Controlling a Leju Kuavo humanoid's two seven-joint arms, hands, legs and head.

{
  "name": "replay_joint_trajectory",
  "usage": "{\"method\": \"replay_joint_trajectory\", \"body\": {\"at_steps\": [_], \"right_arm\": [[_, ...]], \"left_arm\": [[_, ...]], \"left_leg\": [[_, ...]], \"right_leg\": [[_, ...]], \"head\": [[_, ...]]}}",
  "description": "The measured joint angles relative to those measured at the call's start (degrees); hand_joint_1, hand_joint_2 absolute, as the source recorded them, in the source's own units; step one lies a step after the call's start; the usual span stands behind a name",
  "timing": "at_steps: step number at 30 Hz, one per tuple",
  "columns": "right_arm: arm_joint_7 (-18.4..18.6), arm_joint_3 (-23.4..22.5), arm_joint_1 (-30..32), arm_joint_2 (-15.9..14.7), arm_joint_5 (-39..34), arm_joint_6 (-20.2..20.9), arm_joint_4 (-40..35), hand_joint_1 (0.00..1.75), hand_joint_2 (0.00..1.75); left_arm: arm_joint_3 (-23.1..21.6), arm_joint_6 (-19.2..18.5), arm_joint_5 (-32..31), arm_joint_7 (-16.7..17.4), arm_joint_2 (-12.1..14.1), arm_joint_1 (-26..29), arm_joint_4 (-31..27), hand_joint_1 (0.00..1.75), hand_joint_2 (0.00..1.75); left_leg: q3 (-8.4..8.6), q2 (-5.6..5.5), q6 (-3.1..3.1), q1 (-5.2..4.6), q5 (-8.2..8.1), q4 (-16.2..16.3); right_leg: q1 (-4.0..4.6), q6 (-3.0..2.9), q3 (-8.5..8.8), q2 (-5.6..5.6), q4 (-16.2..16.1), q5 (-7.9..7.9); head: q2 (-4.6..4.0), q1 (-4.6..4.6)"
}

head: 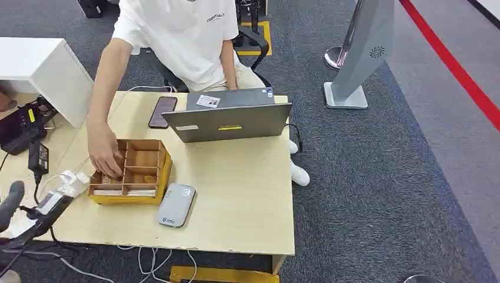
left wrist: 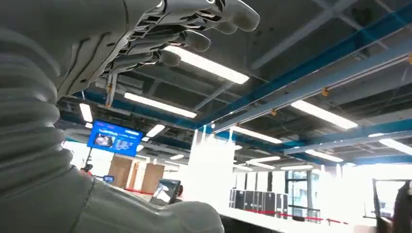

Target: Pass the card to the sensor for recognition and then transmit it.

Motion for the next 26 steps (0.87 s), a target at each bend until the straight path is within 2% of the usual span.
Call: {"method": "replay_joint_trajectory", "body": {"at_steps": [2,3,4,6,8,9,10,12,15,16,18,19,23,26], "right_arm": [[0.0,-0.7,0.1,0.0,-0.4,0.0,0.0,0.00,1.75],[0.0,-0.9,0.1,0.0,-0.4,0.0,0.0,0.00,1.75],[0.0,-1.1,0.2,0.0,-0.4,0.0,0.0,0.00,1.75],[0.1,-1.3,0.2,0.0,-0.4,0.0,0.0,0.00,1.75],[0.0,-1.8,0.1,0.0,-0.4,0.0,0.0,0.00,1.75],[0.0,-2.0,0.1,0.0,-0.4,0.0,0.0,0.00,1.75],[0.0,-2.1,0.1,0.0,-0.4,0.0,0.0,0.00,1.75],[-0.1,-2.1,0.2,0.0,-0.2,0.0,0.0,0.00,1.75],[-0.5,-2.1,0.0,0.0,-0.1,0.0,0.0,0.00,1.75],[-0.7,-2.1,0.0,0.0,0.0,0.0,0.0,0.00,0.00],[-1.2,-2.1,0.0,0.0,0.8,0.0,0.0,0.00,0.00],[-1.3,-2.1,0.0,0.0,1.3,0.0,0.0,0.00,1.75],[-1.8,-1.9,-0.1,0.0,2.3,0.0,0.0,0.00,1.75],[-3.0,-1.6,-0.2,0.0,2.8,0.0,0.0,0.00,1.75]], "left_arm": [[6.5,-1.0,6.1,-5.6,-0.8,2.8,-0.3,0.00,1.75],[10.7,-3.2,10.0,-9.3,-1.8,3.4,-0.3,0.00,1.75],[15.4,-7.0,14.2,-12.9,-2.8,3.5,0.0,0.00,0.00],[27.1,-18.6,21.9,-18.3,-4.5,2.1,2.9,0.00,0.00],[39.5,-31.2,25.8,-19.2,-5.4,-1.3,9.7,0.00,0.00],[44.7,-33.8,25.9,-19.8,-5.7,-2.4,13.1,0.00,0.00],[48.8,-34.3,26.7,-19.8,-6.0,-2.8,16.1,0.00,0.00],[55.8,-34.8,30.0,-16.5,-6.0,-5.3,25.6,0.00,0.00],[63.7,-29.0,31.5,-13.0,-6.2,-6.4,40.6,0.00,0.00],[65.4,-27.7,33.3,-12.0,-6.5,-6.5,45.5,0.00,1.75],[67.5,-25.9,36.3,-10.8,-7.3,-6.5,53.8,0.00,1.75],[68.4,-24.9,37.3,-9.5,-7.8,-6.6,58.0,0.00,1.75],[70.3,-22.2,38.5,-5.8,-10.4,-7.3,70.5,0.00,1.75],[70.3,-20.7,36.3,-3.1,-12.8,-8.1,77.2,0.00,1.75]], "left_leg": [[-0.01,0.01,0.00,0.00,0.00,0.0],[-0.01,0.01,0.00,0.01,0.00,0.0],[-0.05,-0.01,0.00,0.02,0.00,0.0],[-0.01,-0.01,0.00,0.02,-0.01,0.0],[0.03,-0.01,-0.03,0.03,-0.02,0.0],[0.10,0.05,-0.09,0.05,-0.06,0.0],[0.20,0.08,-0.14,0.06,-0.12,0.0],[0.16,-0.07,-0.12,0.01,-0.09,0.0],[0.24,-0.08,-0.12,0.03,-0.13,-0.1],[0.23,-0.12,-0.07,0.02,-0.16,-0.1],[0.23,-0.27,-0.03,-0.04,-0.18,0.0],[0.25,-0.32,-0.01,-0.07,-0.19,0.0],[0.26,-0.40,0.03,-0.10,-0.21,0.0],[0.28,-0.39,0.11,-0.16,-0.23,0.0]], "right_leg": [[0.00,0.00,-0.01,0.01,0.0,-0.01],[0.00,0.00,-0.02,0.01,0.0,-0.02],[0.01,0.00,-0.01,-0.01,0.0,-0.03],[0.02,-0.02,0.00,-0.01,0.0,-0.04],[0.02,-0.05,0.06,-0.05,0.0,-0.06],[0.04,-0.15,0.06,-0.02,0.0,-0.10],[0.06,-0.15,0.07,0.03,0.0,-0.11],[0.04,-0.15,0.15,-0.13,0.0,-0.16],[0.03,-0.15,0.23,-0.12,0.0,-0.18],[0.02,-0.13,0.25,-0.18,0.0,-0.19],[-0.01,0.00,0.31,-0.27,-0.1,-0.27],[-0.02,0.01,0.36,-0.32,-0.1,-0.28],[-0.06,0.05,0.44,-0.43,-0.1,-0.26],[-0.14,0.10,0.44,-0.43,-0.1,-0.22]], "head": [[0.00,-0.02],[0.00,-0.02],[0.00,0.02],[0.00,0.04],[0.00,0.02],[0.00,0.02],[0.00,-0.02],[0.00,-0.02],[0.00,-0.09],[0.00,-0.04],[0.00,0.00],[0.00,0.04],[0.00,0.15],[0.00,0.11]]}}
